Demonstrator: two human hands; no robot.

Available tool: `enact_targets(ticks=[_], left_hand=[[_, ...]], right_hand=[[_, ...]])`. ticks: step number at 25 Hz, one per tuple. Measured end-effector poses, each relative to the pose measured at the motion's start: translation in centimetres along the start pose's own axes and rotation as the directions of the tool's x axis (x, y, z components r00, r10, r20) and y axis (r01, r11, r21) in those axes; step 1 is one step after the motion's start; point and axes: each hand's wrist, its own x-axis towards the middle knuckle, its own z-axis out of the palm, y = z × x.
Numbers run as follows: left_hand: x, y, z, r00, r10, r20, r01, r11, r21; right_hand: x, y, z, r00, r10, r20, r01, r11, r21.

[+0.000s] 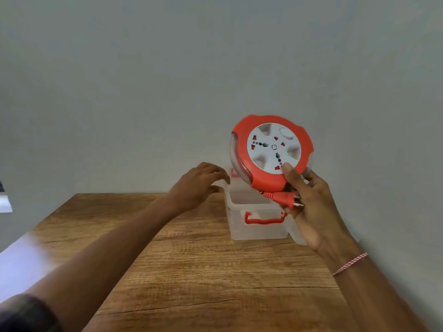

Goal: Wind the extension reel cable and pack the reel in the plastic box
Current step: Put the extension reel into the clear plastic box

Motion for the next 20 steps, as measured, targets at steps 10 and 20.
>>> enact_targets(ticks=[10,20], left_hand=[[-10.9,0.3,-6.5,0.998,-0.033,-0.059,0.025,0.991,-0.129],[-17.4,-3.4,-14.8,0.752,-0.65,-0.109,0.623,0.755,-0.205]], right_hand=[[-0.7,0.7,2.2,0.998,0.033,0.046,-0.034,0.999,0.028],[-0.5,2.5,7.2,0.943,0.134,0.305,-0.088,0.983,-0.16]])
